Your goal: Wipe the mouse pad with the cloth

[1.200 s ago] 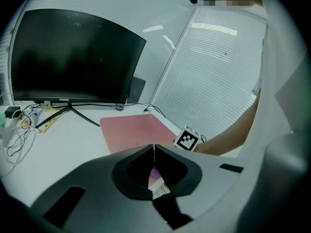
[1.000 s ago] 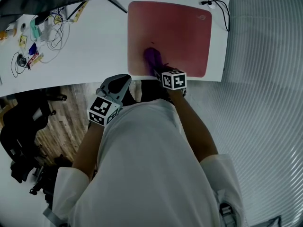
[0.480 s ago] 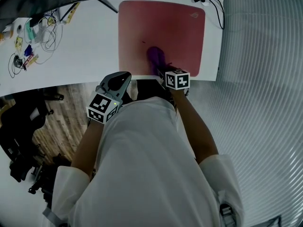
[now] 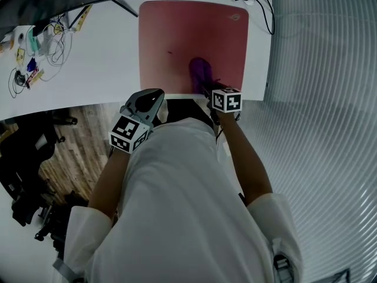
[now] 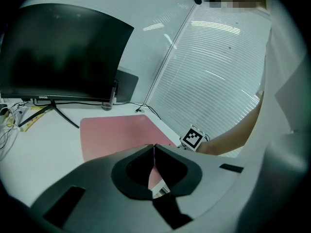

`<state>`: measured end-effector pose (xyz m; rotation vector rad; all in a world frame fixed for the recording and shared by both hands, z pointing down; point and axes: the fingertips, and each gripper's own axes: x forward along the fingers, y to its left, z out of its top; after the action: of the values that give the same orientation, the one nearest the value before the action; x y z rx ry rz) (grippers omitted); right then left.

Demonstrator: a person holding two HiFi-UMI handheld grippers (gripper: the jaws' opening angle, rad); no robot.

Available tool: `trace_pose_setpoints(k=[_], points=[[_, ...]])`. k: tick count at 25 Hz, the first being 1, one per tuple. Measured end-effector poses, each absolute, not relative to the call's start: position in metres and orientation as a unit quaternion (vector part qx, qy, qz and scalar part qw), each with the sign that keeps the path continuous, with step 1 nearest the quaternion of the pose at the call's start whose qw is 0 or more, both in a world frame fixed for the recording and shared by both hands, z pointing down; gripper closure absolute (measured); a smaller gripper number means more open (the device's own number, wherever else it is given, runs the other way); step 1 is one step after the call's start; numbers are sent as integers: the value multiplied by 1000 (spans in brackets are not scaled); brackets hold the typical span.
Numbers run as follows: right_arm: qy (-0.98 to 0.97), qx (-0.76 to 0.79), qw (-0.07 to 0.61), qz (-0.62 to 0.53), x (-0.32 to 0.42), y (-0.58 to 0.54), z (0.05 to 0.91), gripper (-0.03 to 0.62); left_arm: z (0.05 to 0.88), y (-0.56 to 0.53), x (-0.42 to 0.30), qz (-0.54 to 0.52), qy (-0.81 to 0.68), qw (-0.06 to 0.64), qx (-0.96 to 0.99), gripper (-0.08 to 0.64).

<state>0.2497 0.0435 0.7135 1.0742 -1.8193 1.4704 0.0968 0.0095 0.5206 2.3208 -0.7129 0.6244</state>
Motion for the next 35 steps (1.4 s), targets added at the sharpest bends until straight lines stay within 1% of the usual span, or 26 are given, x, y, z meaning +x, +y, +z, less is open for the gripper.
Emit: trace_pose_setpoints(k=[14,28,35], points=[[-658,434,278,549,323,48,714,471,521,3,139,239,-258,308,884,537],[-615,497,291,539,416,56,709,471,521,-10,178,237,-238,302,892,537],[-603,531,267,531,446,51,698,476,521,-11,180,228,-245,308,891,537]])
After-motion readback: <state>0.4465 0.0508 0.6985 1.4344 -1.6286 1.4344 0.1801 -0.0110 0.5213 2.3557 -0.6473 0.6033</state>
